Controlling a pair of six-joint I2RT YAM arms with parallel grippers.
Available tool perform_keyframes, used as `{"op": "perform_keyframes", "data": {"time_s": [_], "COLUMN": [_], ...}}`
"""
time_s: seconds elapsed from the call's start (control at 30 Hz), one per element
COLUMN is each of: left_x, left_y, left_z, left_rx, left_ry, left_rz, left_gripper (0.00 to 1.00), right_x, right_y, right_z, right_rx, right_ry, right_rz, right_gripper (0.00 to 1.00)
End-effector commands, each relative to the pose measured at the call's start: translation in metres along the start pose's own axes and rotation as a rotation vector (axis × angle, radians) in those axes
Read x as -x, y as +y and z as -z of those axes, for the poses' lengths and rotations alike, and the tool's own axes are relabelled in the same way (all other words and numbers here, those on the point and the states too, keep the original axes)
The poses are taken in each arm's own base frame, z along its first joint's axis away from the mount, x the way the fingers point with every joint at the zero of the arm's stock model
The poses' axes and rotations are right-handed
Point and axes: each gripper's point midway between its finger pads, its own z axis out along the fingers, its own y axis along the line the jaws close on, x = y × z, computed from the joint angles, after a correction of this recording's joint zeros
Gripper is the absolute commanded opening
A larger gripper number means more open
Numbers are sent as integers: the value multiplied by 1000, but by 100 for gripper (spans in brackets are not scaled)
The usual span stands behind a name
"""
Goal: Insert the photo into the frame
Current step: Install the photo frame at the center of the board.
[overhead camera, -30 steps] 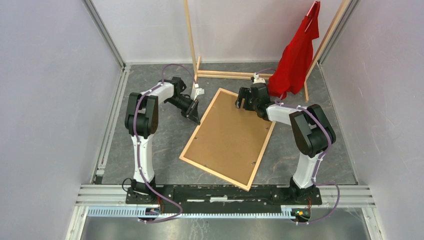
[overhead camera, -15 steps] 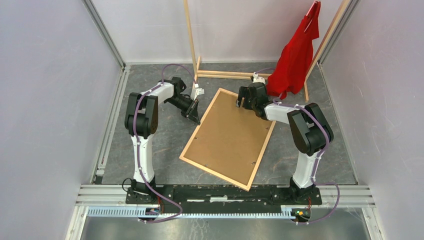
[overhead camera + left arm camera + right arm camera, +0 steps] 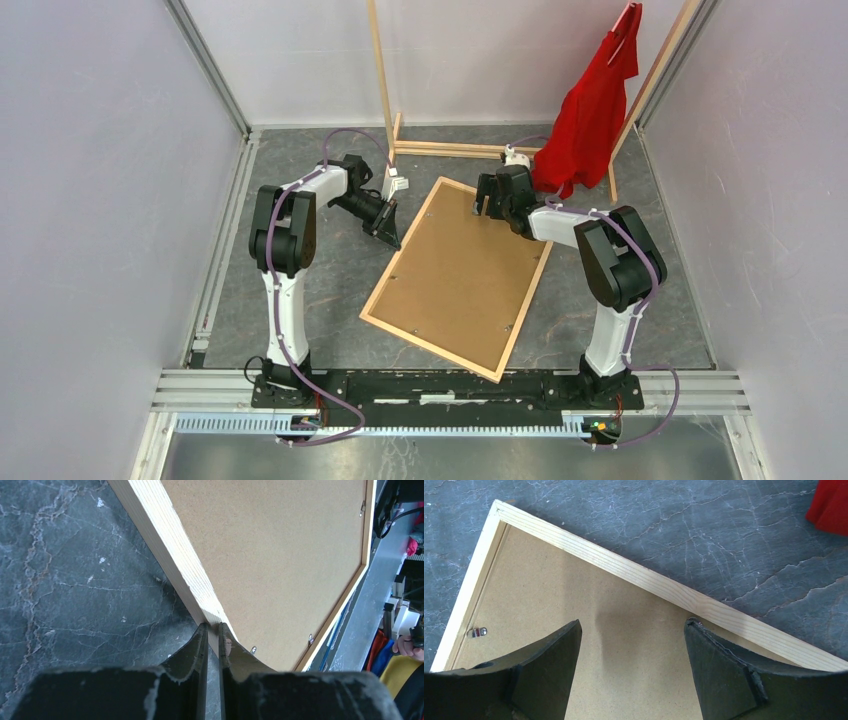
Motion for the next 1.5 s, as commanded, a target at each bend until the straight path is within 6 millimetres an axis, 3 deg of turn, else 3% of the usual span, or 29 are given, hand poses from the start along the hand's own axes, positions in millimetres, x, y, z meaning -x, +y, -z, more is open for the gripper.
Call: {"op": "perform_keyframes", "data": {"time_s": [0.0, 0.17, 0.37, 0.47, 0.8, 0.93, 1.07, 1.13, 1.17, 1.23, 1.33, 1.47], "left_x": [-18, -19, -14, -12, -17, -14, -4, -1, 0, -4, -19, -37], "left_y": [10, 11, 5, 3, 7, 2, -9, -12, -13, -18, -29, -47], "left_z": [-6, -6, 0, 5, 0, 4, 23, 39, 47, 63, 80, 92], "left_rx": [58, 61, 59, 64, 57, 48, 50, 67, 78, 107, 132, 168], "left_ry": [69, 74, 62, 56, 68, 55, 30, 12, 7, 12, 42, 65], "left_rz": [1, 2, -9, -12, 3, -2, -19, -29, -36, -58, -89, -117], "left_gripper": [11, 10, 10, 11, 11, 11, 19, 26, 36, 44, 49, 52], "right_x": [19, 20, 53, 60, 28, 21, 14, 1, -13, -45, -100, -155], "right_y": [-9, 1, 10, 13, 17, 47, 92, 115, 127, 147, 160, 160], "right_z": [1, 2, 25, 30, 20, 26, 53, 78, 91, 122, 171, 224], "right_rx": [-57, -10, -2, 4, 45, 102, 207, 270, 305, 391, 516, 616], "right_ry": [-44, -45, -131, -136, -37, -39, -56, -60, -44, 0, 85, 158], "right_rz": [18, 14, 24, 39, 49, 109, 233, 317, 368, 468, 600, 718], "right_gripper": [83, 84, 88, 89, 86, 87, 91, 91, 91, 90, 88, 86]}}
